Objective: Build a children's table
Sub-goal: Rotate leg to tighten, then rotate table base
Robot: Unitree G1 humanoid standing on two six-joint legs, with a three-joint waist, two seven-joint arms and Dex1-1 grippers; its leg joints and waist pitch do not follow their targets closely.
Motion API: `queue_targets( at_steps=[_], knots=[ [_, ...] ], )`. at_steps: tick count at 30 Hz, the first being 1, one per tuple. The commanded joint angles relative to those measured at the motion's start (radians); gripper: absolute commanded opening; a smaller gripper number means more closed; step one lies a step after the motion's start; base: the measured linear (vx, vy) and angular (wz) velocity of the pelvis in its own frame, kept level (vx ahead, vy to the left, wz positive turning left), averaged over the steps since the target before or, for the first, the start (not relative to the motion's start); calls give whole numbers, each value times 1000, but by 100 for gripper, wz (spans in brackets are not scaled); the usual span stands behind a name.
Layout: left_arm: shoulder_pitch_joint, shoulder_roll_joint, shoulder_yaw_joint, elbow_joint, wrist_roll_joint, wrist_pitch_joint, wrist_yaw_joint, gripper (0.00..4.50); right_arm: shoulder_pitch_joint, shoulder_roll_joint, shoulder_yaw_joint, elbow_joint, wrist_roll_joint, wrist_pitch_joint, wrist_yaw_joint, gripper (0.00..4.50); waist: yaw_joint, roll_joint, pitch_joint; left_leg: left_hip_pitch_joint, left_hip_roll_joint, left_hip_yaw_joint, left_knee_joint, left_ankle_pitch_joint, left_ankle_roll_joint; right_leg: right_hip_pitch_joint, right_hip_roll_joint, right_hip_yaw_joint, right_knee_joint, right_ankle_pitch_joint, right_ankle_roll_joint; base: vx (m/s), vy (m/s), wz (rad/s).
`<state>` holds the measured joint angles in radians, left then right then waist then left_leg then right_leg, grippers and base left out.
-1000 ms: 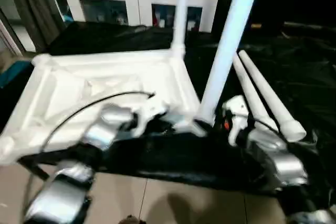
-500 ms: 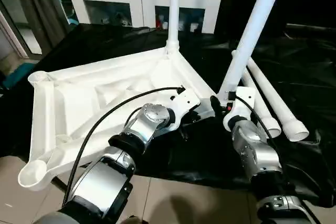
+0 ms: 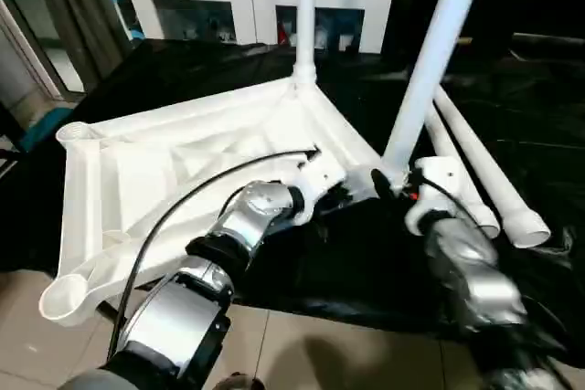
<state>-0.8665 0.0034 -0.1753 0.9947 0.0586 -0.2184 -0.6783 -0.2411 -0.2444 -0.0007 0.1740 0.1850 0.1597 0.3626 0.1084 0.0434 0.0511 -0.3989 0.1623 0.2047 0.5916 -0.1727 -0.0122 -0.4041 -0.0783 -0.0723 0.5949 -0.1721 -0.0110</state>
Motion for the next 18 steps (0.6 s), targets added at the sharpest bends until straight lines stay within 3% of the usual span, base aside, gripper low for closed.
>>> queue_targets(
  at_steps=[1, 5, 7, 8, 9, 11, 13, 14, 18],
  knots=[
    [-10, 37, 20, -69, -29, 17, -26, 93, 28, -33, 37, -93, 42, 27, 101, 389, 3, -21, -74, 22, 81, -44, -64, -155, 132, 50, -91, 47, -62, -125, -204, 0, 0, 0],
    [16, 114, 46, -139, -31, 53, -34, 109, 75, -88, 44, -168, 77, 43, 196, 389, -3, -21, -72, 24, 74, -39, -60, -174, 129, 48, -88, 48, -67, -150, -211, 0, 0, 0],
    [22, 145, 58, -151, -26, 66, -35, 142, 83, -97, 39, -180, 86, 50, 214, 389, -1, -20, -71, 23, 73, -39, -60, -177, 120, 47, -88, 48, -68, -172, -206, 0, 0, 0],
    [40, 220, 68, -181, -6, 92, -29, 142, 93, -117, 41, -193, 90, 63, 240, 389, -2, -22, -70, 24, 74, -41, -63, -187, 111, 47, -88, 48, -70, -193, -200, 0, 0, 0],
    [40, 220, 68, -181, -6, 92, -29, 142, 93, -117, 41, -193, 90, 63, 240, 389, -5, -20, -69, 21, 75, -43, -65, -190, 102, 48, -88, 48, -68, -204, -194, 0, 0, 0],
    [47, 336, 102, -204, 23, 152, 31, 142, 94, -123, 43, -179, 85, 77, 240, 389, -9, -22, -69, 27, 76, -42, -66, -206, 81, 42, -85, 48, -66, -223, -190, 0, 0, 0],
    [46, 375, 112, -204, 37, 172, 57, 142, 93, -122, 46, -170, 79, 79, 236, 389, -15, -15, -65, 31, 75, -43, -70, -237, 52, 37, -84, 49, -71, -260, -180, 0, 0, 0],
    [48, 443, 121, -205, 64, 205, 82, 142, 87, -118, 54, -152, 64, 89, 220, 389, -14, -22, -64, 33, 76, -44, -71, -240, 41, 35, -85, 51, -69, -267, -178, 0, 0, 0],
    [79, 571, 138, -253, 112, 316, 90, 142, 89, -112, 81, -136, 44, 115, 221, 389, -14, -17, -64, 36, 78, -45, -75, -242, 19, 32, -83, 53, -63, -254, -175, 0, 0, 0]
  ],
)
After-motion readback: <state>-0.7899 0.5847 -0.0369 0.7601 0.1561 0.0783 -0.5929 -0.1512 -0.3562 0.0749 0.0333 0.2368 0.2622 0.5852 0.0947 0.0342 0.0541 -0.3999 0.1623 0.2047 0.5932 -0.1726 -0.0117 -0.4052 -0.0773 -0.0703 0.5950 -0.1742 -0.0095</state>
